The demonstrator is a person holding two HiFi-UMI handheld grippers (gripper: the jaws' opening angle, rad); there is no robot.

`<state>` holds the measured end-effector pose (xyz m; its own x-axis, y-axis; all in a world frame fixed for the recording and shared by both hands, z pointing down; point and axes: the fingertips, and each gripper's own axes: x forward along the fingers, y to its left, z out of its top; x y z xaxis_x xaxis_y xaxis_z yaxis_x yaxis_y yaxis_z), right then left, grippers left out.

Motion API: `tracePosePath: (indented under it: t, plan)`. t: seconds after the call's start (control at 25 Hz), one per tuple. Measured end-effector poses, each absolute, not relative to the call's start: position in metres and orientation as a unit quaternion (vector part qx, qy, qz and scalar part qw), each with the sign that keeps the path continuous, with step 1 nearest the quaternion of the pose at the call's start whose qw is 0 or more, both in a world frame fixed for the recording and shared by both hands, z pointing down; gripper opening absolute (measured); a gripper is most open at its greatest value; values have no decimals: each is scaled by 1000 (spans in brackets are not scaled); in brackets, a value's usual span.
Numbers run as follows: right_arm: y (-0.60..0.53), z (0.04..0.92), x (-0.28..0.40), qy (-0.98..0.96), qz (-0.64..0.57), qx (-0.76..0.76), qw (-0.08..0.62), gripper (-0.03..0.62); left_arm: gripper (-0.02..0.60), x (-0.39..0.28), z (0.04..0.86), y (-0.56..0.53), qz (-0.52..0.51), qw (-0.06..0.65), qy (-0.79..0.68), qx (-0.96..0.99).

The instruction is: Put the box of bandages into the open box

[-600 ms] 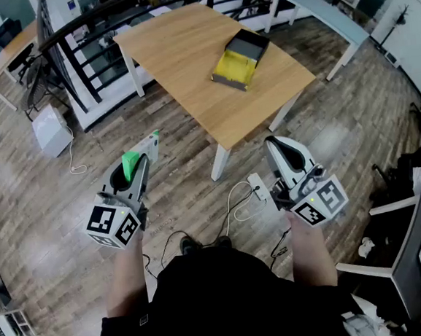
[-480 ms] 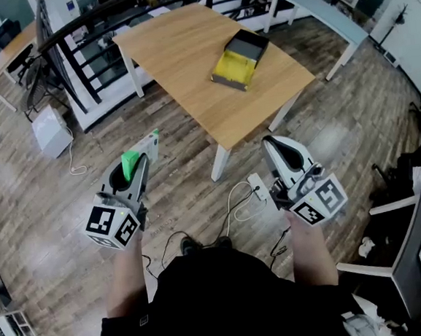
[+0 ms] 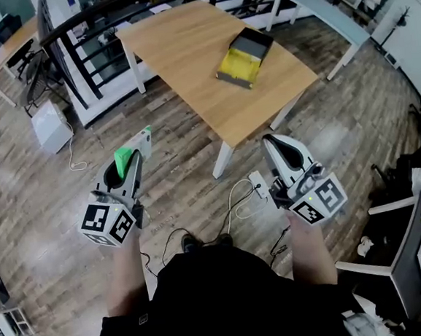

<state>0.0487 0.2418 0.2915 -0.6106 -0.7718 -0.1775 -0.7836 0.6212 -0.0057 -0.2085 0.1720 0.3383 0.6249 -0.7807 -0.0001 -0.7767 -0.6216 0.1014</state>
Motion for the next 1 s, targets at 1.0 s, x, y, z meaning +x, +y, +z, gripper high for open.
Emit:
tracePosePath:
  t: [1.0]
  plan:
    - [234,295,-63,910,4,-408,74,38,92,-321,363,175,-36,69,-436,896]
